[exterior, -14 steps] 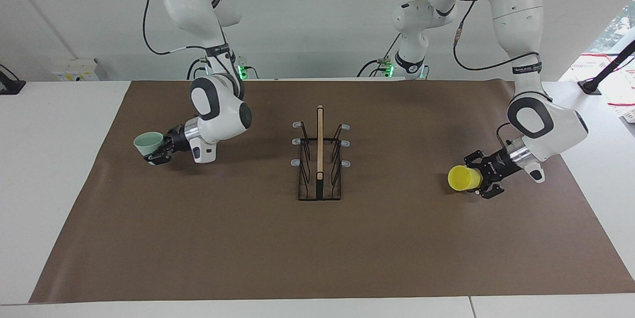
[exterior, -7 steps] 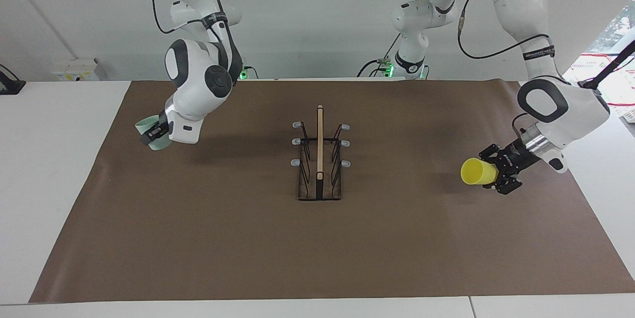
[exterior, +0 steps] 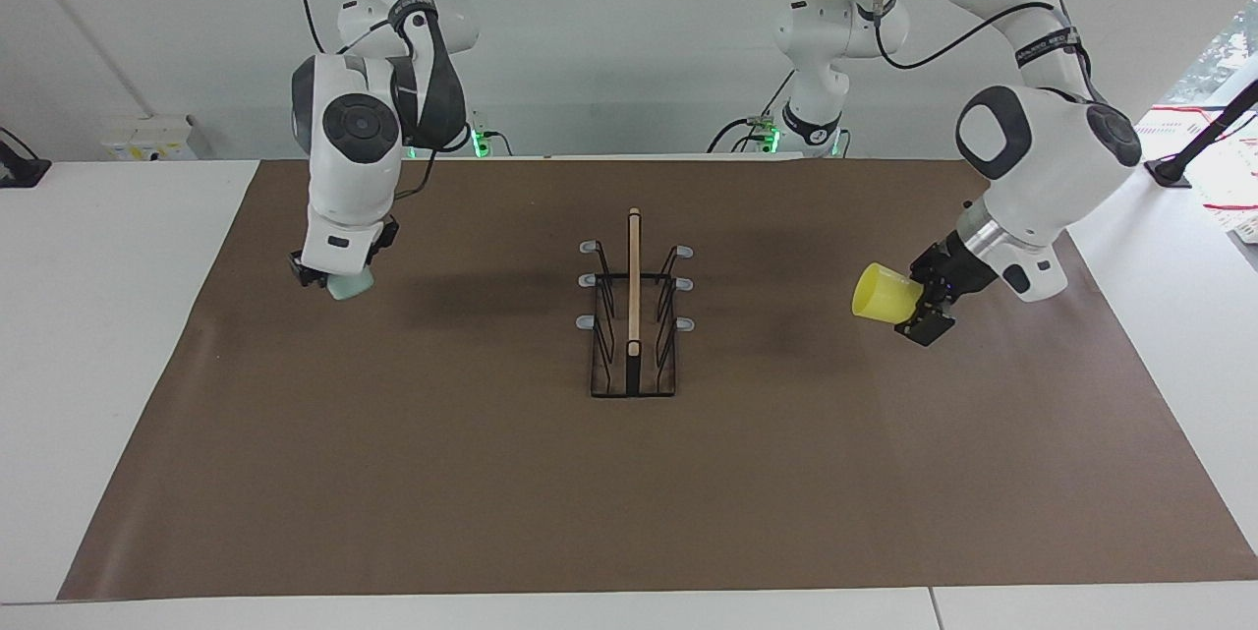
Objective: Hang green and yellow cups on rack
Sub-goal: 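Lift both cups and carry them toward the wire rack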
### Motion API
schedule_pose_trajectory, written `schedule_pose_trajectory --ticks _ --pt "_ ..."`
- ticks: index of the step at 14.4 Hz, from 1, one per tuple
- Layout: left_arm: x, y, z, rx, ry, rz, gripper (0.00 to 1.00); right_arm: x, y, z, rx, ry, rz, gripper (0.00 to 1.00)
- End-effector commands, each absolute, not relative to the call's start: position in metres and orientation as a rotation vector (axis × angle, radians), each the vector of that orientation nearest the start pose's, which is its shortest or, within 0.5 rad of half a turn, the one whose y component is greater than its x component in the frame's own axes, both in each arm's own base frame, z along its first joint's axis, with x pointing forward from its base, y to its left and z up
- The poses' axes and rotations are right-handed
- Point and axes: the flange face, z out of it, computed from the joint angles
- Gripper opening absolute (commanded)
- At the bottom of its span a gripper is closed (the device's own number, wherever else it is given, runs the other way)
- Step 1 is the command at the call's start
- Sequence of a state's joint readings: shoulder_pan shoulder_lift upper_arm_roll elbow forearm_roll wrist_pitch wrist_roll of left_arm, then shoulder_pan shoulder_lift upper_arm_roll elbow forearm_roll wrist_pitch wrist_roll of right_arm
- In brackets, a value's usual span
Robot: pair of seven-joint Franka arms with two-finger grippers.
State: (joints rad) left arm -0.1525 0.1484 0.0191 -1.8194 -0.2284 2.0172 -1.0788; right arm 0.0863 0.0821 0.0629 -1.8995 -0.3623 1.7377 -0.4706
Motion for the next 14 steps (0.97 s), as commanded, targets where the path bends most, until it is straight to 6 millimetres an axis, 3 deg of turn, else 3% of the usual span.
schedule_pose_trajectory --ticks 1,3,5,9,11,14 --pt "0.575 -0.16 0.478 -2.841 -1.528 -0.019 0.0 0.545 0.065 0.464 -3.01 -1.138 0.435 0.0" --pt "0.554 -0.217 0.481 -2.771 -1.466 -0.176 0.0 0.531 0.074 0.477 -2.891 -0.969 0.409 0.0" --pt "0.535 -0.263 0.486 -2.741 -1.431 -0.312 0.0 0.523 0.084 0.509 -2.832 -0.905 0.245 0.0" --pt "0.485 -0.335 0.479 -2.674 -1.167 -0.545 0.0 0.504 0.108 0.568 -2.515 -0.695 -0.083 0.0" --pt "0.464 -0.362 0.465 -2.614 -1.085 -0.639 0.0 0.494 0.117 0.573 -2.382 -0.704 -0.21 0.0" --pt "0.441 -0.384 0.449 -2.567 -1.028 -0.692 0.0 0.483 0.128 0.551 -2.23 -0.683 -0.476 0.0"
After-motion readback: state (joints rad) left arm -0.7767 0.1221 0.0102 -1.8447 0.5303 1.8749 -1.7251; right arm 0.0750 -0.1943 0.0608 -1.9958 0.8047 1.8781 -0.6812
